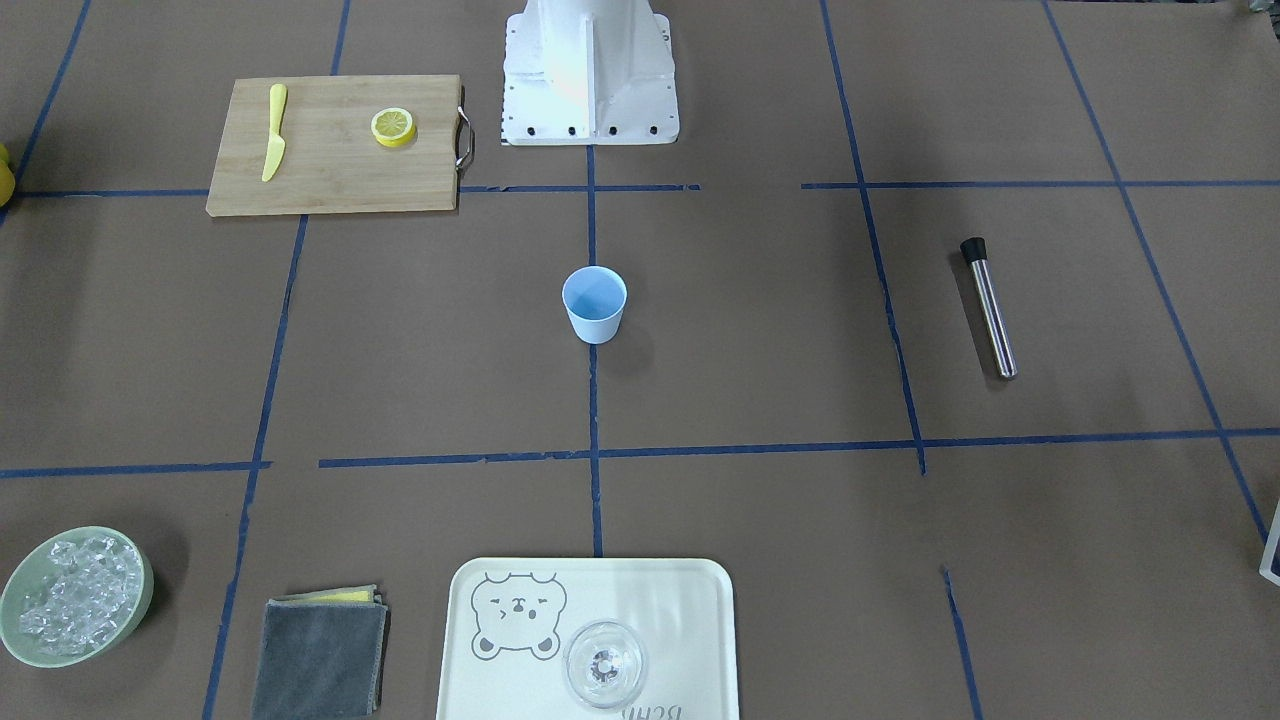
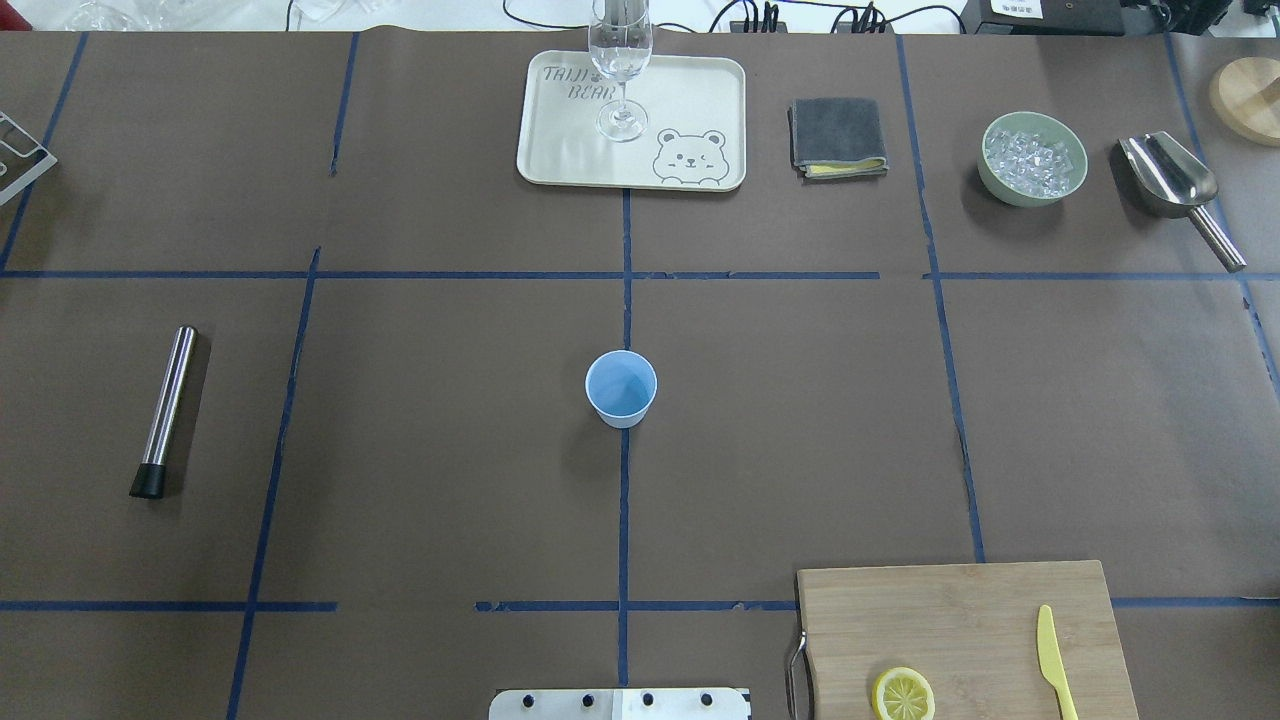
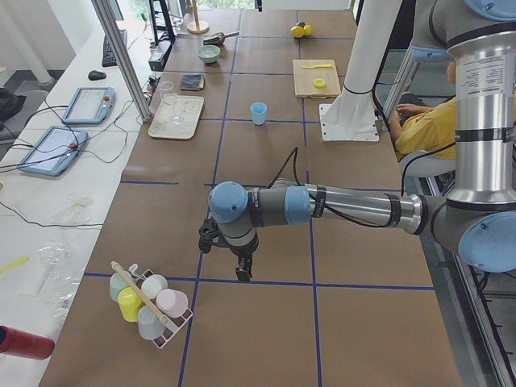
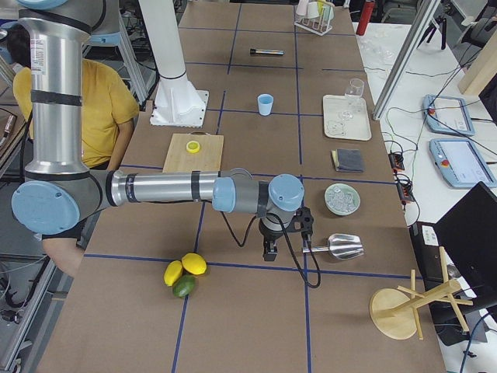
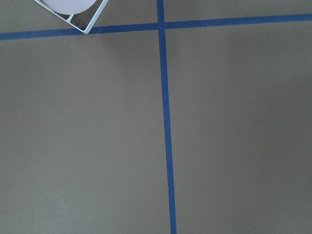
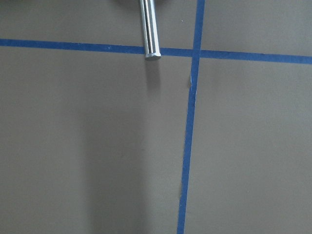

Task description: Squeeze lemon into cup

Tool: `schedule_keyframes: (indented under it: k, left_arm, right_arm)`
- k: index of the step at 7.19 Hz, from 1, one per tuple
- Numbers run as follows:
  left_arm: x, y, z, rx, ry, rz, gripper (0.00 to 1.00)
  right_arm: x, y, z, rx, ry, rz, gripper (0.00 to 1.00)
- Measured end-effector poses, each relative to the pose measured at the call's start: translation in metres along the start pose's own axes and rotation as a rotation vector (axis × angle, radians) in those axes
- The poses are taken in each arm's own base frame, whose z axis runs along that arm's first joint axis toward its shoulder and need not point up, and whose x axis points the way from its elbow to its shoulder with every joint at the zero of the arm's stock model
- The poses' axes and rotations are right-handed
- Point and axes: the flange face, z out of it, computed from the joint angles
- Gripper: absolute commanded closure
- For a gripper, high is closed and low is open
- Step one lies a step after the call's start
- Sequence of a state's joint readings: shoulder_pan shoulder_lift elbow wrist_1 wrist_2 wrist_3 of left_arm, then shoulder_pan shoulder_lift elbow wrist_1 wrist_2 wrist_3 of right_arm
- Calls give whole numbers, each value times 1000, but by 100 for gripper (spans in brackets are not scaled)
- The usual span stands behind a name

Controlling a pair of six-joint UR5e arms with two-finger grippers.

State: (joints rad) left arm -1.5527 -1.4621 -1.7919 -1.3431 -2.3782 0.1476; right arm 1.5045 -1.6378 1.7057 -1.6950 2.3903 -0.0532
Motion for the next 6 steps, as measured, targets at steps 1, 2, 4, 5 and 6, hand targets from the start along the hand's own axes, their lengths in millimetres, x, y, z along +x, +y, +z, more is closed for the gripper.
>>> schedule_keyframes:
  k: [1, 2, 4, 5, 6]
  left_arm:
    - [4, -3, -4, 10, -1, 12, 0]
    - [6, -8, -7, 19, -2, 22, 0]
    - [8, -13, -9, 23, -3, 24, 0]
    - [9, -13, -11, 26, -4, 26, 0]
    - [11, -12, -12, 29, -1, 28, 0]
  right_arm:
    - [0, 0, 0, 0, -1, 0, 0]
    - [-1, 0, 0, 0, -1, 0, 0]
    - [0, 0, 0, -1, -1, 1, 0]
    - [0, 0, 0, -1, -1, 1, 0]
    - [-1, -1, 0, 0, -2, -1, 0]
